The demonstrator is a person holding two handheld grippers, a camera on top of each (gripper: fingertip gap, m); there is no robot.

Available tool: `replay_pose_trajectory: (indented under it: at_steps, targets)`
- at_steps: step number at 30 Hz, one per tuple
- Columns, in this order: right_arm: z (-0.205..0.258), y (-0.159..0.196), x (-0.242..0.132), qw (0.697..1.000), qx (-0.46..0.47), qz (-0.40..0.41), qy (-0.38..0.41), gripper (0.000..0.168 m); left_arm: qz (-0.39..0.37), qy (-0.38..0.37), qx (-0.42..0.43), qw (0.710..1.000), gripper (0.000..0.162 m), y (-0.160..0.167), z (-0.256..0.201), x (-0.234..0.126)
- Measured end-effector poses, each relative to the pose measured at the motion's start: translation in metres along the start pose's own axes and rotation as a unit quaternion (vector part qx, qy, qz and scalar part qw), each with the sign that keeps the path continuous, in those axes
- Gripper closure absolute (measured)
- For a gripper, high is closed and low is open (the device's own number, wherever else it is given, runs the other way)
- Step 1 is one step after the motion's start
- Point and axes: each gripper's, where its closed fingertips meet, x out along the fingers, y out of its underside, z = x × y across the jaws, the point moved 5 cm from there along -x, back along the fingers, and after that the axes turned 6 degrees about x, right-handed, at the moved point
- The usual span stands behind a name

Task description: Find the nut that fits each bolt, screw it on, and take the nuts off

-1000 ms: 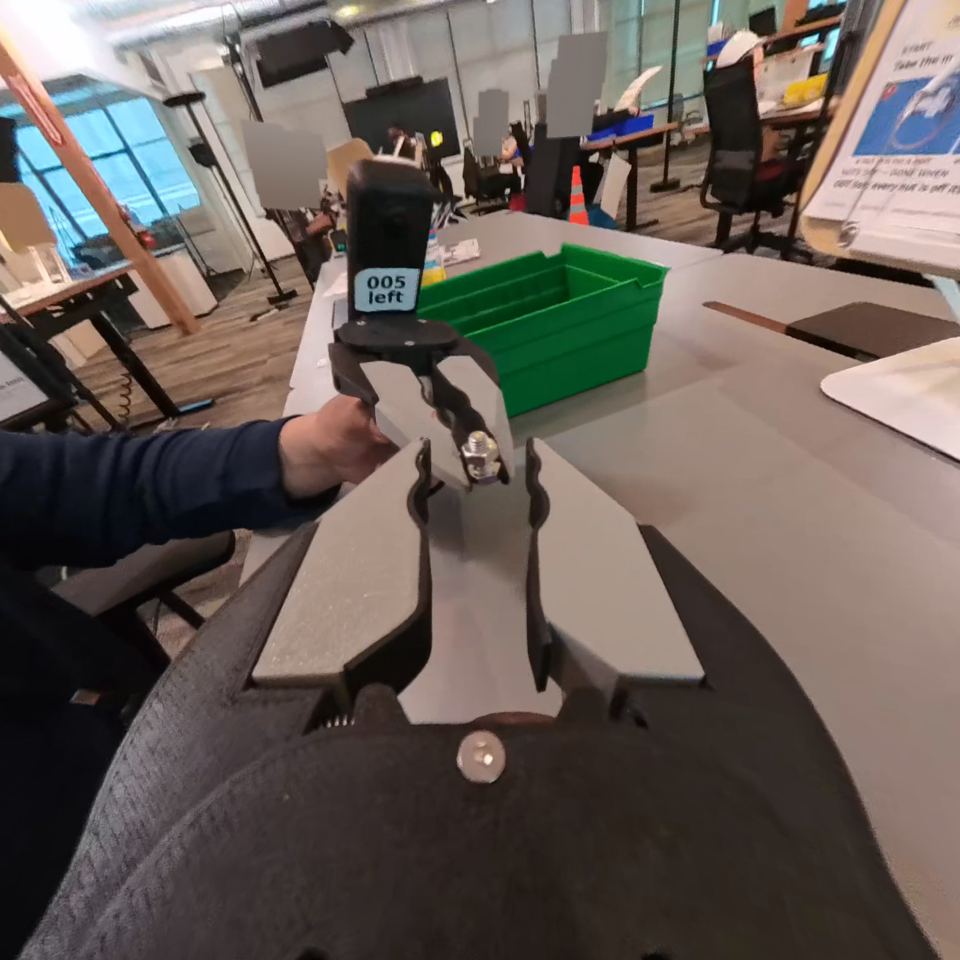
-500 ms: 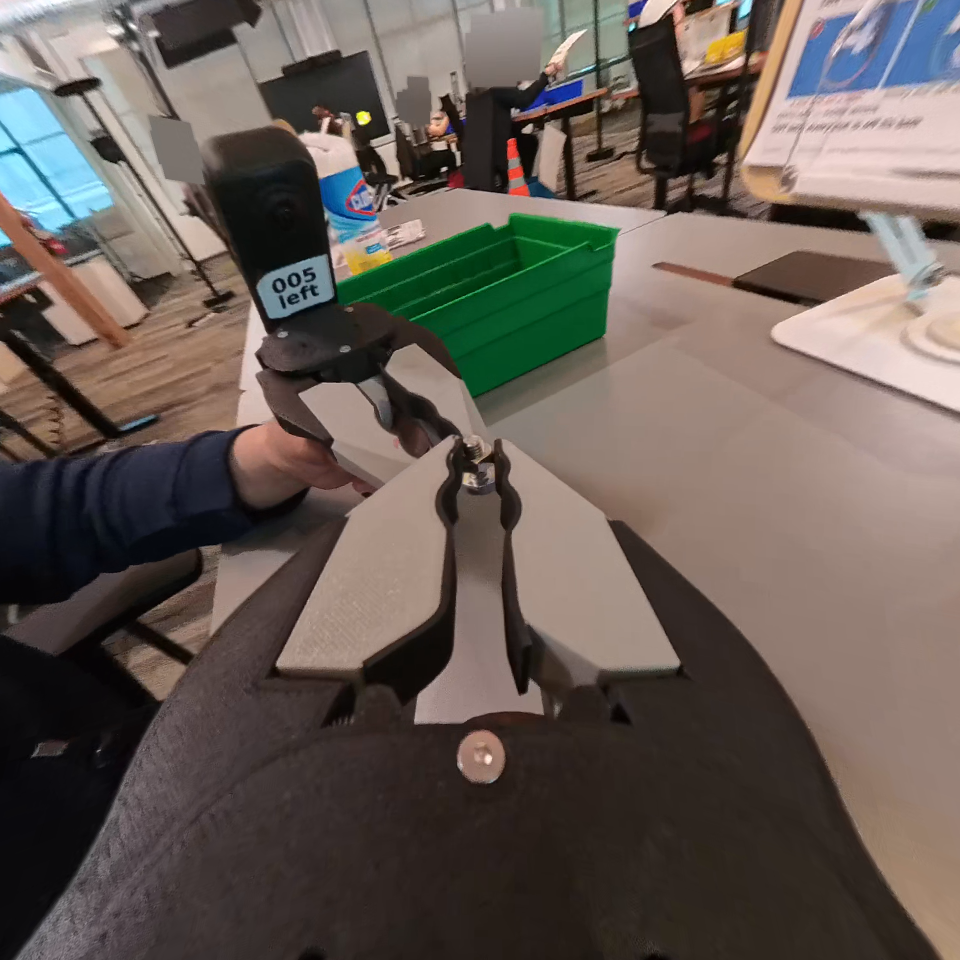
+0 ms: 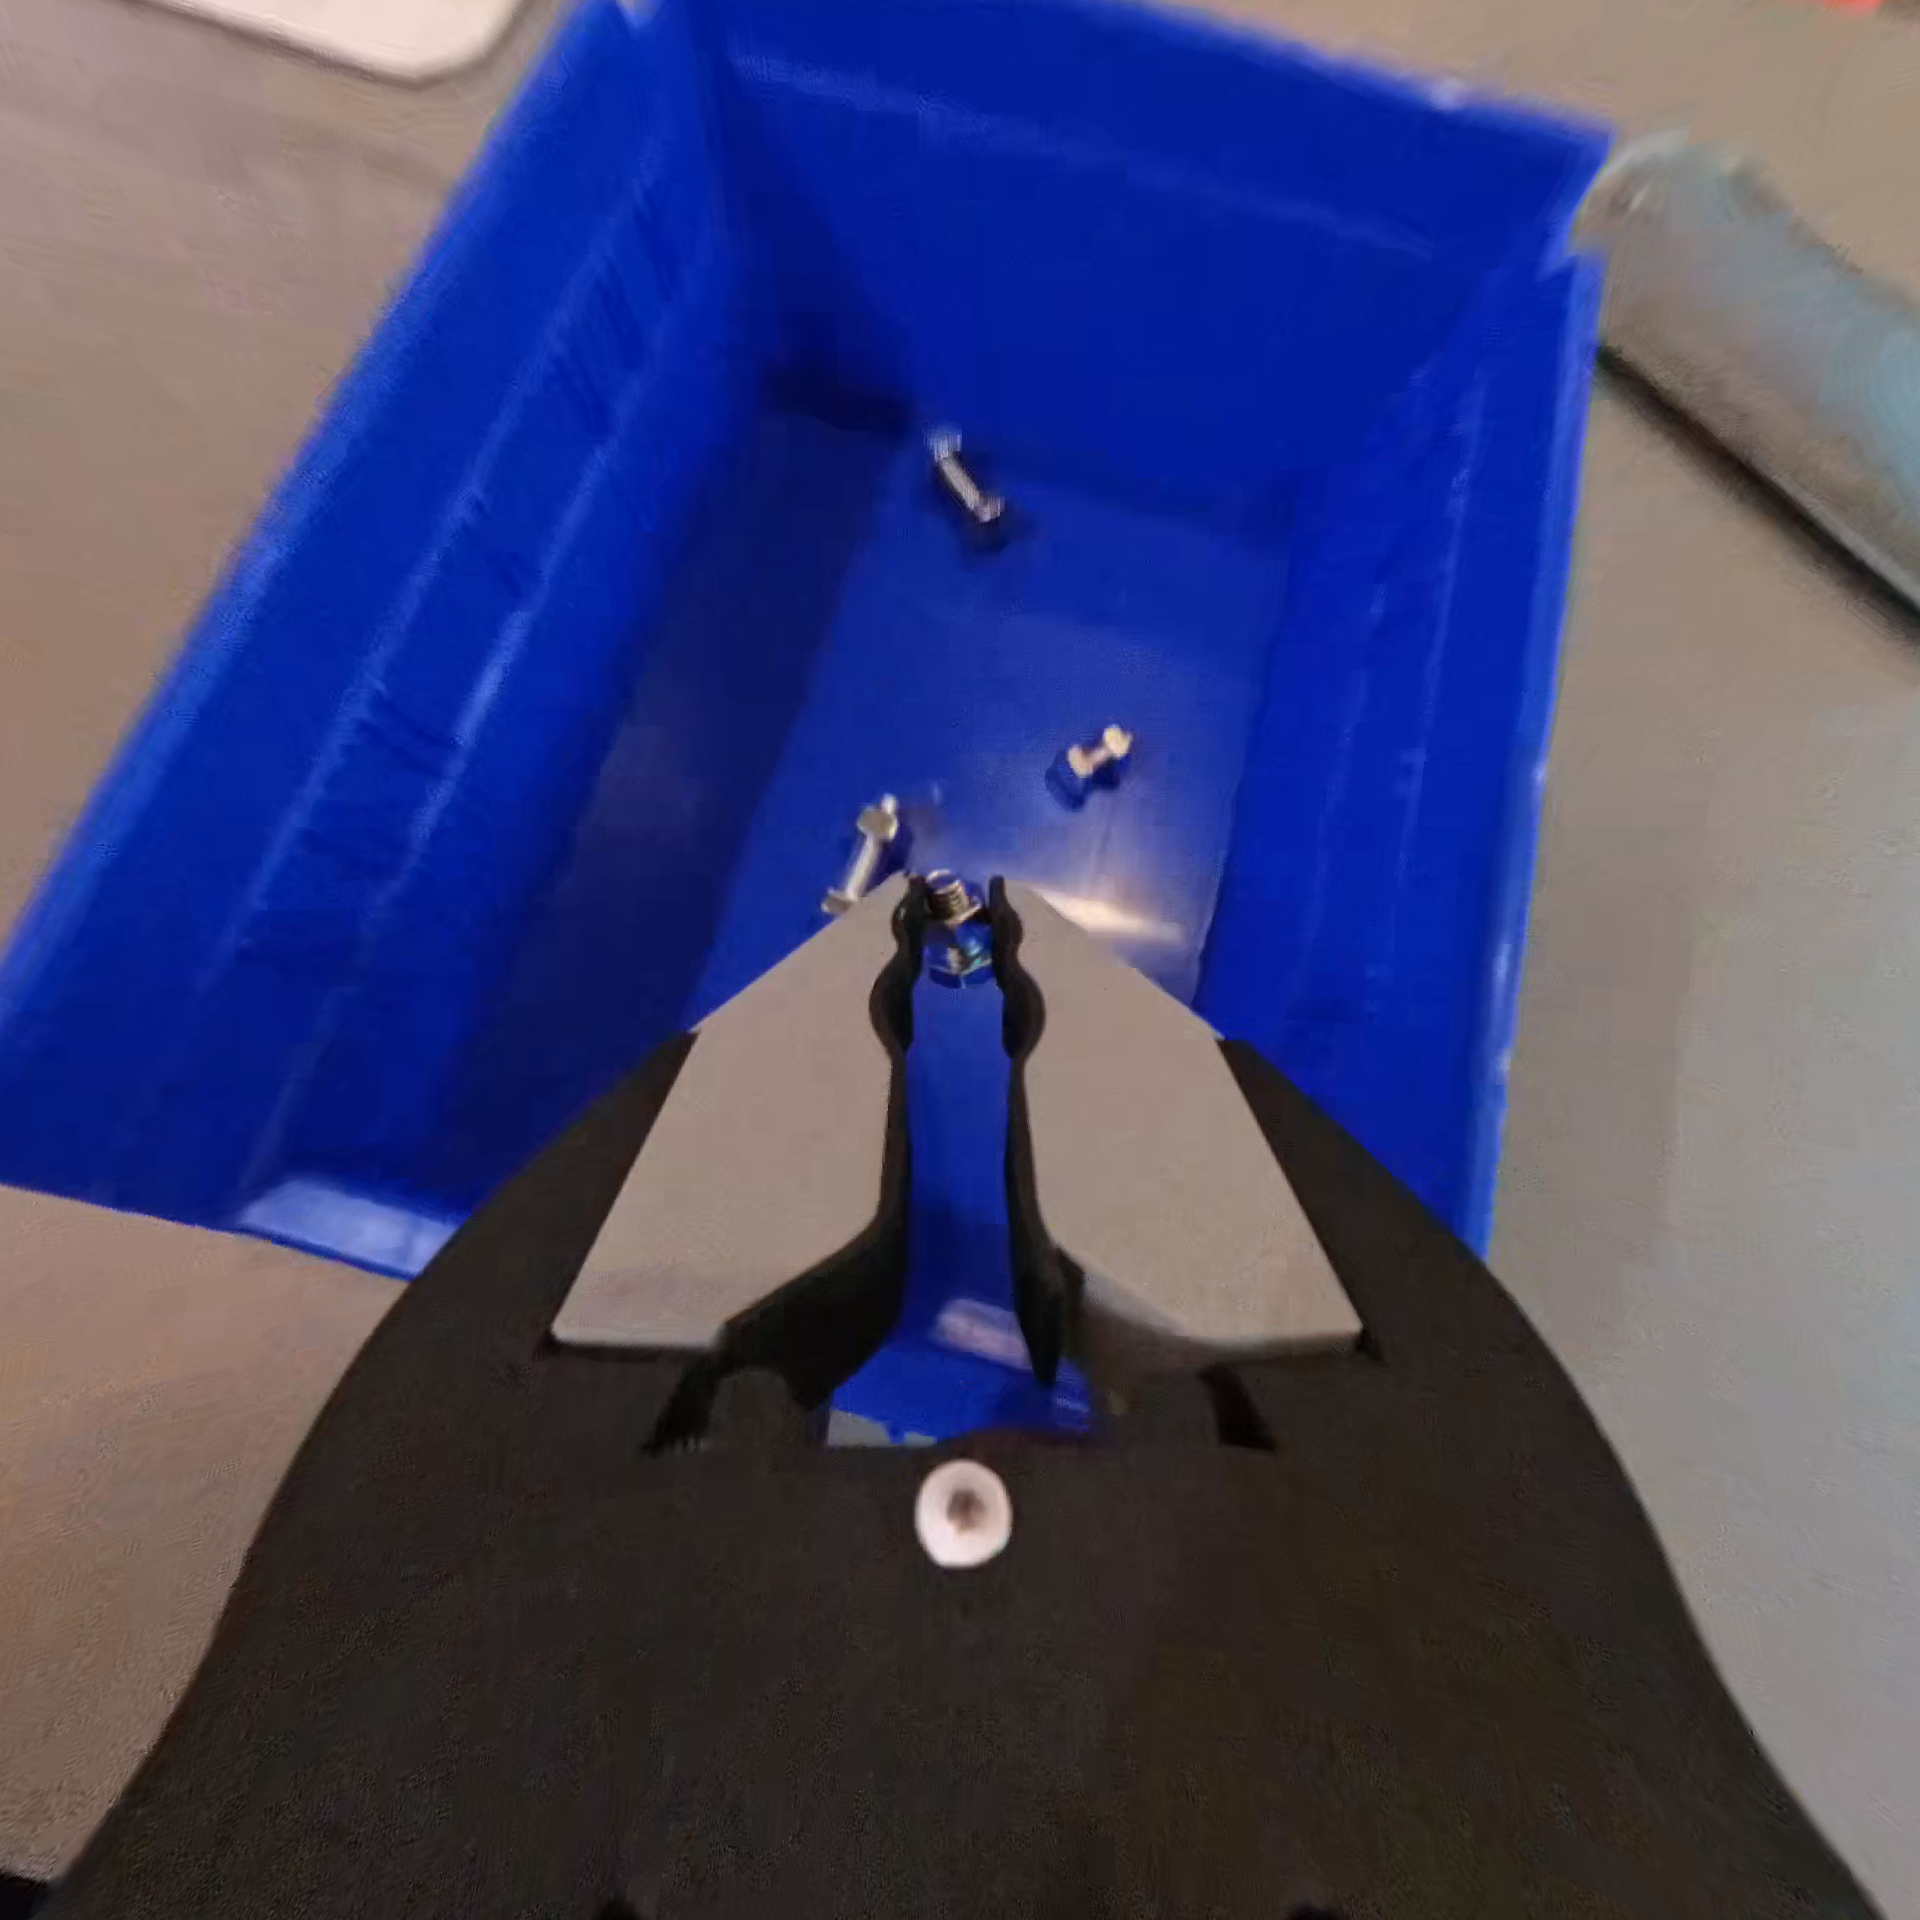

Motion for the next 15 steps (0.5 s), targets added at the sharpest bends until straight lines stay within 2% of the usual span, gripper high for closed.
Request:
replay_pose_trajectory:
  at_steps: [4,5,6,7,10,12,15]
  targets:
    - [-0.002,0.026,0.032,0.991,-0.038,0.119,0.039,0.158,0.008,-0.003,-0.003,1.0,0.141,0.006,0.002,0.003]
    - [-0.005,0.021,0.032,0.989,-0.045,0.127,0.062,0.151,0.012,-0.003,-0.008,1.0,0.141,0.008,0.003,0.004]
    - [-0.008,0.009,0.028,0.989,-0.054,0.111,0.083,0.141,0.015,-0.003,-0.013,1.0,0.141,0.011,0.004,0.004]
    - [-0.005,-0.006,0.019,0.991,-0.064,0.083,0.089,0.14,0.02,-0.002,-0.016,1.0,0.141,0.014,0.004,0.005]
    - [0.03,-0.064,-0.022,0.993,-0.091,-0.046,0.06,0.131,0.027,-0.001,-0.015,1.0,0.141,0.017,0.004,0.007]
    - [0.08,-0.092,-0.05,0.985,-0.114,-0.131,-0.015,0.123,0.03,0.002,-0.013,0.999,0.141,0.017,0.004,0.009]
    - [0.164,-0.094,-0.058,0.963,-0.144,-0.177,-0.145,0.109,0.034,0.002,-0.012,0.999,0.14,0.019,0.005,0.009]
